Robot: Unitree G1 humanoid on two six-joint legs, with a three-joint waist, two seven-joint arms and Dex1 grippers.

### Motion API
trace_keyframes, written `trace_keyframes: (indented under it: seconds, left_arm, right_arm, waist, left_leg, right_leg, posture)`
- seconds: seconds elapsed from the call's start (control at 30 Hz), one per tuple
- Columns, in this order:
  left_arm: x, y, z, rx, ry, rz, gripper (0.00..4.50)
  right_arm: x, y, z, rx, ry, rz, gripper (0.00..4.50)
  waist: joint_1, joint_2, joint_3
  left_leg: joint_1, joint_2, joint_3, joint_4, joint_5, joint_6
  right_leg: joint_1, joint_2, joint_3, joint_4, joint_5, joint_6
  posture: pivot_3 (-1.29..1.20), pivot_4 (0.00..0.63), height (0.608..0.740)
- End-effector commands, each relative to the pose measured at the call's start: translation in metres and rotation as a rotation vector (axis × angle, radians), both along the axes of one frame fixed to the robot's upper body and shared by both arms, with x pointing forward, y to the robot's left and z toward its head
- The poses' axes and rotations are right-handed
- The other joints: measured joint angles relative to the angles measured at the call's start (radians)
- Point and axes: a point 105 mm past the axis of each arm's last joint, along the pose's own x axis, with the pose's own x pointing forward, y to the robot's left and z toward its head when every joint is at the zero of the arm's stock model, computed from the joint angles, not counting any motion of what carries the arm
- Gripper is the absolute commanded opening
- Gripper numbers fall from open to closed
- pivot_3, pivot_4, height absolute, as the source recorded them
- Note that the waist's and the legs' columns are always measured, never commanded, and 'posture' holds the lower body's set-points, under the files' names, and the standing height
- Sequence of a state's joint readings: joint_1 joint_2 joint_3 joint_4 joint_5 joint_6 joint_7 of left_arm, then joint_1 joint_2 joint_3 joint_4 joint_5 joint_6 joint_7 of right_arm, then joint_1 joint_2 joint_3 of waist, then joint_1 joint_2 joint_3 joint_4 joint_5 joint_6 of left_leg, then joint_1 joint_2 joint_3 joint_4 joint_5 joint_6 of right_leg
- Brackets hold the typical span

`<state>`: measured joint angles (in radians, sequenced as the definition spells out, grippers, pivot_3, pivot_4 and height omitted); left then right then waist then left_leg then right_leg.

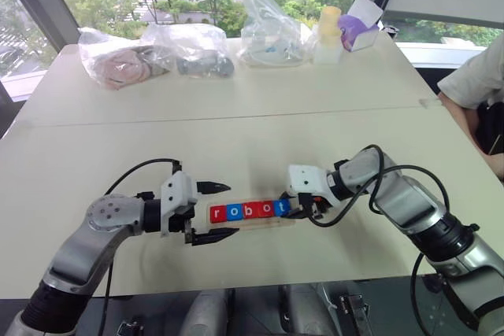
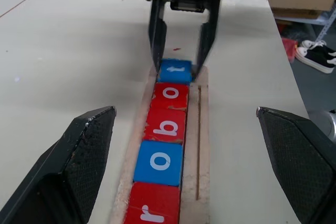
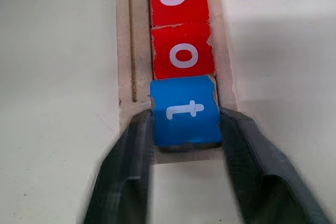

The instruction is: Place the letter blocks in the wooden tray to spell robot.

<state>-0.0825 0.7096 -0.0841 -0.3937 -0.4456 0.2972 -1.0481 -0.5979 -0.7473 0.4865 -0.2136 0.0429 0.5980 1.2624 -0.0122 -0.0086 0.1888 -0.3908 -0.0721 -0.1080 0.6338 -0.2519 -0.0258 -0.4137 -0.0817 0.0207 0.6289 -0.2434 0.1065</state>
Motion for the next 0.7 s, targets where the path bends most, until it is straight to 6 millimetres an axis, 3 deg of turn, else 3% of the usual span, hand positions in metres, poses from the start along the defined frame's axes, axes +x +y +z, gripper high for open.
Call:
trace_keyframes:
  seconds: [0.03, 0.07, 0.37, 0.53, 0.7]
  left_arm:
    - [-0.002, -0.001, 0.009, -0.012, -0.033, -0.01, 4.5]
    - [-0.002, -0.001, 0.009, -0.012, -0.032, -0.011, 4.5]
    - [-0.005, 0.005, 0.01, -0.001, -0.007, -0.003, 4.5]
    - [-0.002, 0.015, 0.011, 0.039, -0.013, 0.049, 4.5]
    - [-0.005, 0.023, 0.017, 0.019, 0.011, 0.062, 4.5]
  right_arm:
    - [0.0, 0.007, 0.011, 0.013, -0.034, 0.023, 4.18]
    - [0.001, 0.006, 0.013, 0.012, -0.037, 0.022, 4.45]
    - [-0.01, -0.015, 0.059, 0.071, -0.07, -0.039, 4.45]
    - [-0.029, -0.036, 0.068, 0.093, -0.032, -0.107, 4.45]
    - [-0.045, -0.057, 0.065, 0.085, 0.007, -0.197, 4.45]
  waist:
    - [0.001, 0.0, 0.0]
    - [0.001, 0.0, 0.0]
    - [0.002, 0.0, 0.0]
    - [0.005, 0.0, 0.0]
    - [0.005, 0.0, 0.0]
  left_leg:
    - [0.0, 0.0, 0.0, 0.0, 0.0, 0.0]
    - [0.0, 0.0, 0.0, 0.0, 0.0, 0.0]
    - [-0.001, 0.0, 0.0, 0.0, 0.0, 0.0]
    - [-0.001, 0.0, 0.0, 0.0, 0.0, 0.0]
    - [-0.001, 0.0, 0.0, 0.0, 0.0, 0.0]
  right_leg:
    - [0.0, 0.0, 0.0, 0.0, 0.0, 0.0]
    - [0.0, 0.0, 0.0, 0.0, 0.0, 0.0]
    - [0.0, 0.0, 0.0, 0.0, 0.0, 0.0]
    - [0.0, -0.001, -0.001, -0.001, 0.0, 0.0]
    - [0.0, -0.002, -0.001, -0.001, 0.0, 0.0]
  posture:
    - [0.0, 0.15, 0.74]
    - [0.0, 0.15, 0.74]
    - [0.0, 0.15, 0.74]
    - [0.0, 0.15, 0.74]
    - [0.0, 0.15, 0.74]
